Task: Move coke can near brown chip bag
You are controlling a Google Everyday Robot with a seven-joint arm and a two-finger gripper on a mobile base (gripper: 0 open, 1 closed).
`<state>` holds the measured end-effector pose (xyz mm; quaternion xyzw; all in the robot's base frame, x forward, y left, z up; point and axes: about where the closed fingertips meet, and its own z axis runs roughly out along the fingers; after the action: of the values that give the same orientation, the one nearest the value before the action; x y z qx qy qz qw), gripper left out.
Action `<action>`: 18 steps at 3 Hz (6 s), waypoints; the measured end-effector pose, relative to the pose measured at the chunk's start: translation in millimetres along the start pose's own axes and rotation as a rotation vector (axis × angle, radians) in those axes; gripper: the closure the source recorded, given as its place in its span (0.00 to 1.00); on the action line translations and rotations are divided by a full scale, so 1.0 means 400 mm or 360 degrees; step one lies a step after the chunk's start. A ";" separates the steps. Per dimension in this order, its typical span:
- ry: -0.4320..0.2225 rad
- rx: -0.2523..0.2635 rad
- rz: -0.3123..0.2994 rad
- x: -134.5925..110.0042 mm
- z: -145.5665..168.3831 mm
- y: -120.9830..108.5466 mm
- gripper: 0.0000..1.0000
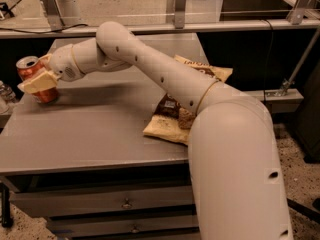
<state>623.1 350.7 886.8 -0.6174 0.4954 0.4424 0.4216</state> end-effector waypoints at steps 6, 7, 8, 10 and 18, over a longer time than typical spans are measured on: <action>0.0111 -0.0182 -0.0032 0.093 -0.434 0.247 1.00; 0.0151 -0.0153 -0.0012 0.117 -0.490 0.267 1.00; 0.0191 -0.0099 -0.0003 0.125 -0.554 0.282 1.00; 0.0199 -0.0009 0.0045 0.167 -0.620 0.312 0.83; 0.0237 0.0209 0.0065 0.200 -0.775 0.387 0.00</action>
Offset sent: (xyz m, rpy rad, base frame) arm -0.0454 -0.1157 0.0438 0.0283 -0.0552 0.1226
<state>520.1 10.6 875.6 -0.6094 0.5659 0.3702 0.4140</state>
